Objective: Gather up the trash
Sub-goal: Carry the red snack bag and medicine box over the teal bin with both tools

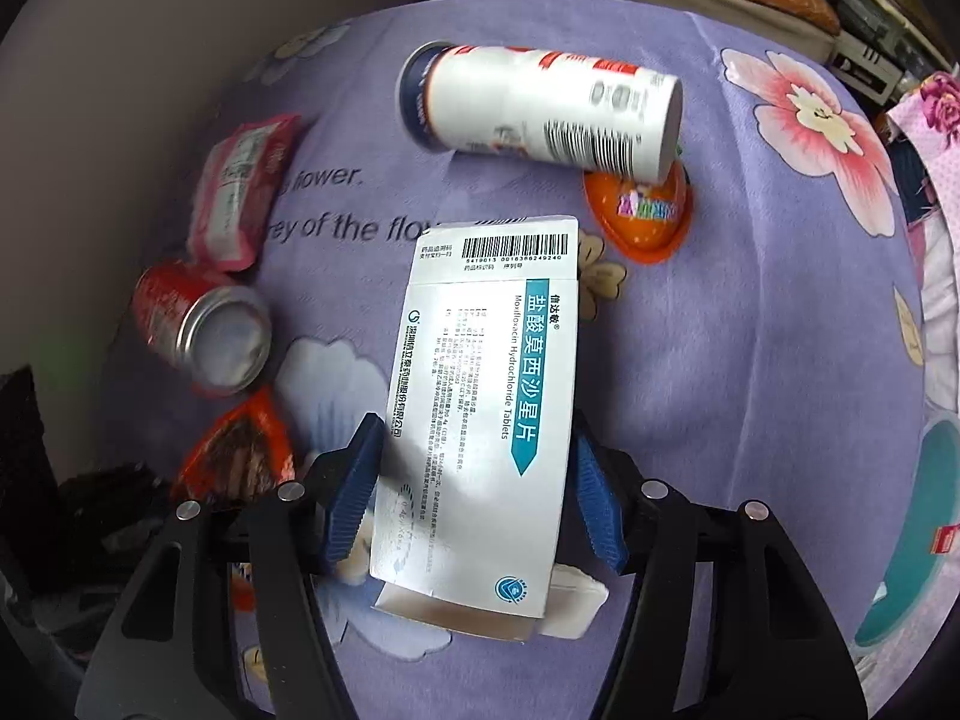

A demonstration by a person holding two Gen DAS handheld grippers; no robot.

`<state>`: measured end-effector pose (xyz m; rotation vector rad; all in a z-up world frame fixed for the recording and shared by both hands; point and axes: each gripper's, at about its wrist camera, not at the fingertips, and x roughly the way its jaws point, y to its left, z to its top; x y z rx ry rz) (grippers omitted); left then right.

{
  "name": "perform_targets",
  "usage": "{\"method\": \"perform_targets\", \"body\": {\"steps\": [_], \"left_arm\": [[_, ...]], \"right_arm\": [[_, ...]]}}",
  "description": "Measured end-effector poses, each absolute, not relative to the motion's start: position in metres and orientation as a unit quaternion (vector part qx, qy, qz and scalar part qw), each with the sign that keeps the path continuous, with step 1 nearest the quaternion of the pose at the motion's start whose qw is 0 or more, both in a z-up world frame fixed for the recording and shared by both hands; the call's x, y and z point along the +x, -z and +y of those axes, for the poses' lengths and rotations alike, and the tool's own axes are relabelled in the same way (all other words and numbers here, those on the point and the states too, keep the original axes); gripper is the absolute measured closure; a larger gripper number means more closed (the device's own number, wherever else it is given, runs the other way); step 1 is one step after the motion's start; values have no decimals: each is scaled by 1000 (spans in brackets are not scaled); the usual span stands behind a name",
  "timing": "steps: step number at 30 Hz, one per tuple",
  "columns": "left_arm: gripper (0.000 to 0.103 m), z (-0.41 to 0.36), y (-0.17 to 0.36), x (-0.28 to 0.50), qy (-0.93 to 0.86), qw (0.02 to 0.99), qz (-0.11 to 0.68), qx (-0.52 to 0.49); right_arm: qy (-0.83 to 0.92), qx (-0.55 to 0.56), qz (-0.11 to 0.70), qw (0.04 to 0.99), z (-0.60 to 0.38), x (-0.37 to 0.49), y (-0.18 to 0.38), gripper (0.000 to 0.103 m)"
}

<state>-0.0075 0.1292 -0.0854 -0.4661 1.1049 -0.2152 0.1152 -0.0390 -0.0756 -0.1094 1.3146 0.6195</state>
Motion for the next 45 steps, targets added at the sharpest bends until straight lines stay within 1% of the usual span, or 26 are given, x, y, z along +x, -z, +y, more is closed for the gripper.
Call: {"method": "perform_targets", "body": {"steps": [9,17,22,28,33,45], "left_arm": [[82,100,70,-5,113,827,513,-200],[82,48,59,16,141,828,514,-175],[82,20,56,30,151,825,520,-163],[82,-22,46,45,164,827,522,-128],[82,-63,37,65,182,828,521,-98],[82,-196,26,116,240,819,520,-44]], "right_arm": [[-274,-6,585,764,-102,95,53,45],[-232,44,577,782,-169,95,46,45],[-222,62,570,788,-193,99,46,45],[-206,91,549,805,-238,102,42,44],[-181,120,535,816,-279,106,39,44],[-91,189,492,845,-408,103,30,44]]}}
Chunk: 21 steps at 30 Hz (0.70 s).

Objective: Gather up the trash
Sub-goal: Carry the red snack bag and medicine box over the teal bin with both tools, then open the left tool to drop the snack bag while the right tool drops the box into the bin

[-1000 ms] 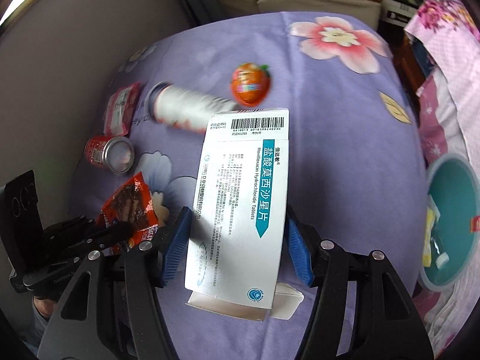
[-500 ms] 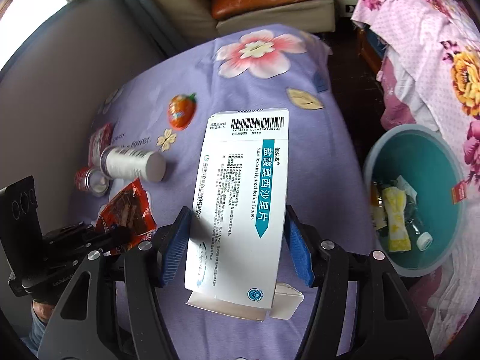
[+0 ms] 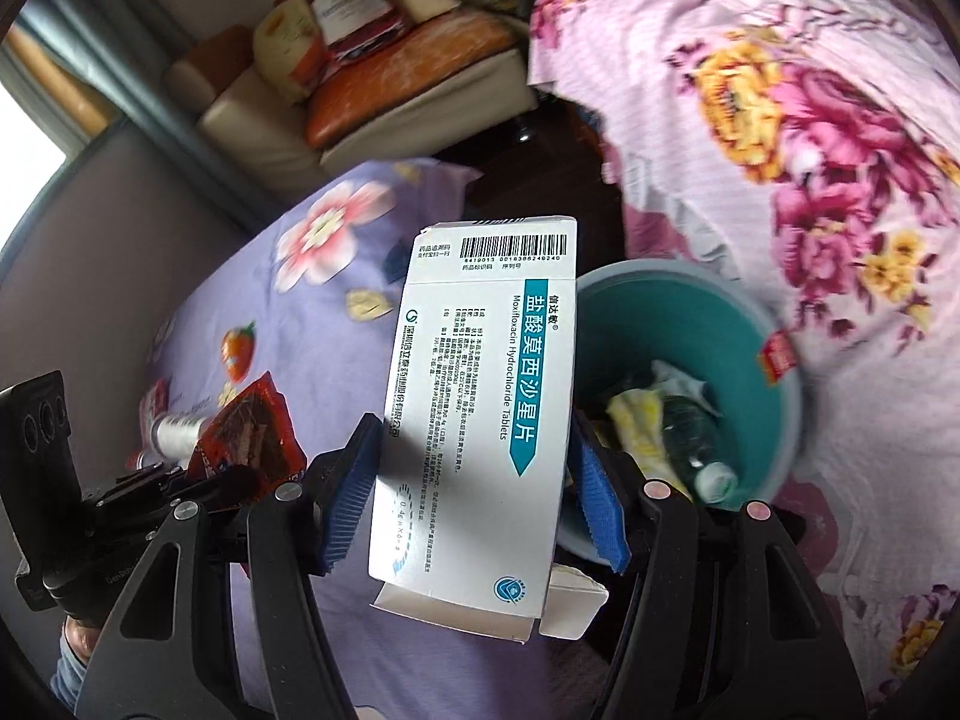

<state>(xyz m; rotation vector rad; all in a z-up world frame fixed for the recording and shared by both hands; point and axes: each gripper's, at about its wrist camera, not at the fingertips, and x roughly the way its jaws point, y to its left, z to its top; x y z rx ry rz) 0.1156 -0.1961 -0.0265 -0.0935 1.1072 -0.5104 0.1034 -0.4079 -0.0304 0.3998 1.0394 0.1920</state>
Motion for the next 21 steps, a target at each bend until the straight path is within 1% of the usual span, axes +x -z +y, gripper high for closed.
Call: {"method": "perform_targets", "body": {"steps": [7,17,18,19,20,21], "left_arm": [[81,-263,38,141,262,805,532,-29],[80,-306,66,160,271,786,556,-6],[76,-310,68,161,272,784,558,-4],[66,-313,70,162,272,784,559,-3],[60,-317,71,162,273,784,558,-1],[45,-318,72,163,273,784,557,-1]], "right_arm": [[-56,206,485,848,-463,103,33,43],[-39,228,489,841,-503,104,51,43],[-38,228,489,841,-503,103,51,43],[-36,229,490,840,-504,104,53,43],[-34,230,492,839,-507,105,55,43],[-33,230,493,839,-507,104,55,43]]}}
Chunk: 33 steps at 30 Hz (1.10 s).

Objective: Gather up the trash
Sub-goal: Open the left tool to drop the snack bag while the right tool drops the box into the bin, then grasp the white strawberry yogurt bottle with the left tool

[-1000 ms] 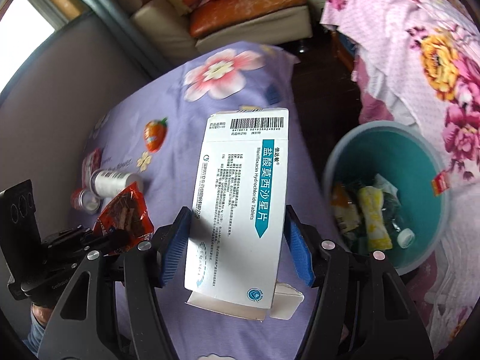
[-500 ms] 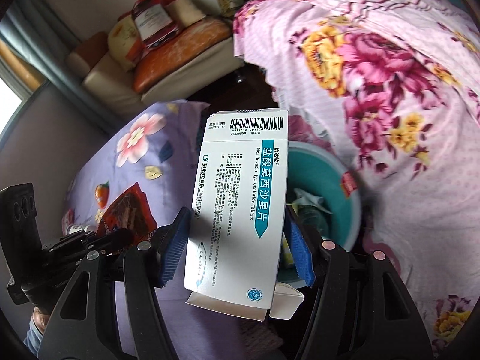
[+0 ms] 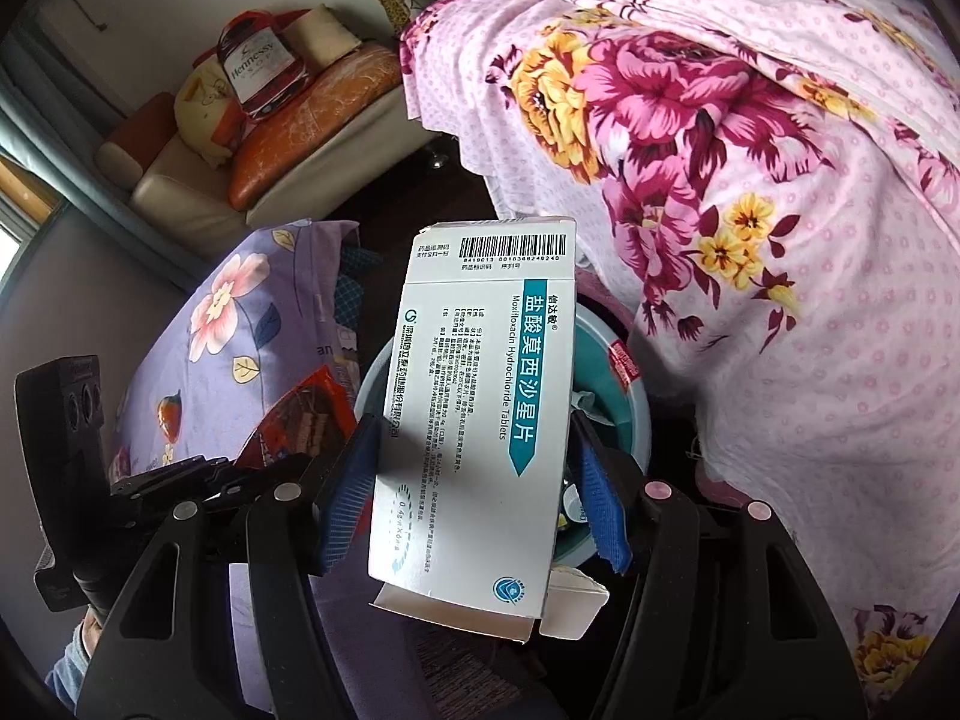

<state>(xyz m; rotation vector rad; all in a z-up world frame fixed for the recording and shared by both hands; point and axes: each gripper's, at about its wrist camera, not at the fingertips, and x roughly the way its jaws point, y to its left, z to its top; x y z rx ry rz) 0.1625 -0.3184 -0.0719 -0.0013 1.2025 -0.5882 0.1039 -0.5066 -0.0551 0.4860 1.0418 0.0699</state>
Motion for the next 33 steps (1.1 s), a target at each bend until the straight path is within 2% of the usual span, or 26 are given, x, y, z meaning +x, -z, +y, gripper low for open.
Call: {"method": "perform_targets", "body": {"steps": [1,3,4,13,17,24,33], "left_arm": [[32,-320,73,163,272,786,556,0],[20,-321,74,163,266,789,554,1],[18,-321,75,164,264,789,554,1],[15,-288,80,159,242,784,571,-25],[15,-268,75,154,233,787,570,-41],[14,-238,67,144,215,797,562,-54],[14,-200,60,124,194,808,553,-69]], "right_arm": [[-32,230,494,838,-507,104,56,43],[-30,231,496,837,-508,105,58,43],[-29,231,497,836,-507,105,59,43],[-33,222,510,831,-497,114,66,41],[-43,219,524,822,-486,120,68,33],[-38,210,529,822,-470,121,65,27],[-42,188,538,821,-446,113,55,26]]}}
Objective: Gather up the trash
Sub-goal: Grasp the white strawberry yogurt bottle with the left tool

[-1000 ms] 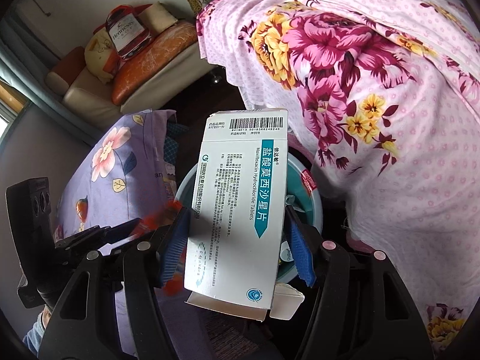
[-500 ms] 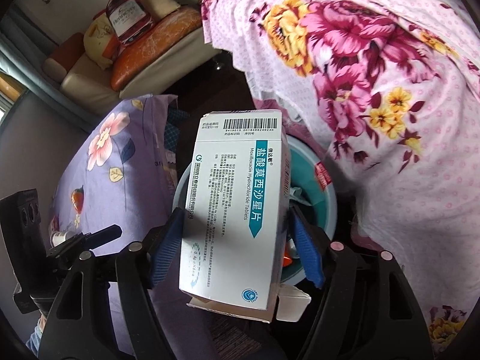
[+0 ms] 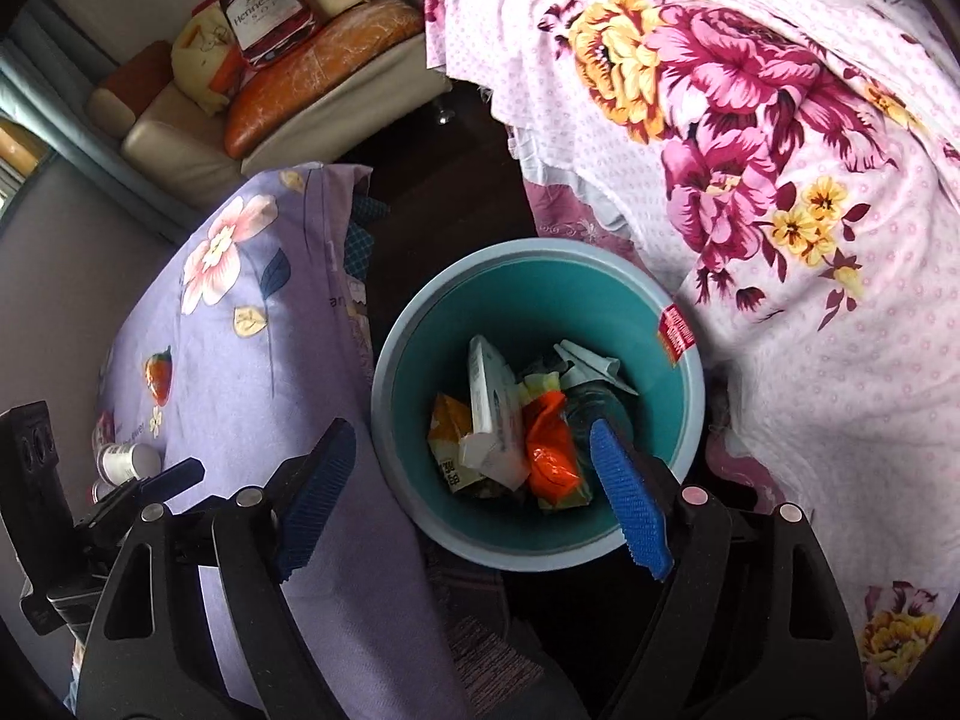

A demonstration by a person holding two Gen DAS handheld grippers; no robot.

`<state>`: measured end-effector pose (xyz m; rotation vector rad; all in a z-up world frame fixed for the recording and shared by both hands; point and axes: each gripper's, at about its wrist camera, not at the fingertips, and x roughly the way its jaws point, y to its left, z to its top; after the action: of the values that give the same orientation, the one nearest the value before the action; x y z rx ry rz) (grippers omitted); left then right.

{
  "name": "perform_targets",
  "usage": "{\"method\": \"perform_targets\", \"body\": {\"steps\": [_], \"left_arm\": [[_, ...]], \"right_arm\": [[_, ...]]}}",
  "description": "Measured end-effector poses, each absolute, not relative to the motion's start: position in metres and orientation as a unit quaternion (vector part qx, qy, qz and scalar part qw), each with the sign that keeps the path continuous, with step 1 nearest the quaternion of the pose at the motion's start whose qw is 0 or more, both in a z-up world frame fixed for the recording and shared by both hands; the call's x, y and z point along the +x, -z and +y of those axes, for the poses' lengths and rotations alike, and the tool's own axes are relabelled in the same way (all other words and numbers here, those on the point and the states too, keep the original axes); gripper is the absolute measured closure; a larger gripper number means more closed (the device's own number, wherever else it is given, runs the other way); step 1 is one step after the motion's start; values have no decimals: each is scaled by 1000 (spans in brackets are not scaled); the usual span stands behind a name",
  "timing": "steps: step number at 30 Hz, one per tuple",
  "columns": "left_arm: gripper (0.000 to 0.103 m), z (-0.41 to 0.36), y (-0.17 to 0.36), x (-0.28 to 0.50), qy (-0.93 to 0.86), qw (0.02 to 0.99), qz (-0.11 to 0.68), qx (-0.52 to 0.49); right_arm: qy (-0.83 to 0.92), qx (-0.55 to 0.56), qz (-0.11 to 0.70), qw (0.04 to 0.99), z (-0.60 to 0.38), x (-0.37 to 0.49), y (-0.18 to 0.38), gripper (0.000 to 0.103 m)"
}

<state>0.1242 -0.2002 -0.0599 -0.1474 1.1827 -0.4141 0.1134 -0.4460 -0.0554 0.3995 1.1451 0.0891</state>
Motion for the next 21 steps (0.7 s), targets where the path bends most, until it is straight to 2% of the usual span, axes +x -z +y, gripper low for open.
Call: {"method": "perform_targets", "body": {"steps": [21], "left_arm": [[14,-76,49,77,101,824,534,-163]], "right_arm": [[-113,114,555,816,-329,105,34,26]]}}
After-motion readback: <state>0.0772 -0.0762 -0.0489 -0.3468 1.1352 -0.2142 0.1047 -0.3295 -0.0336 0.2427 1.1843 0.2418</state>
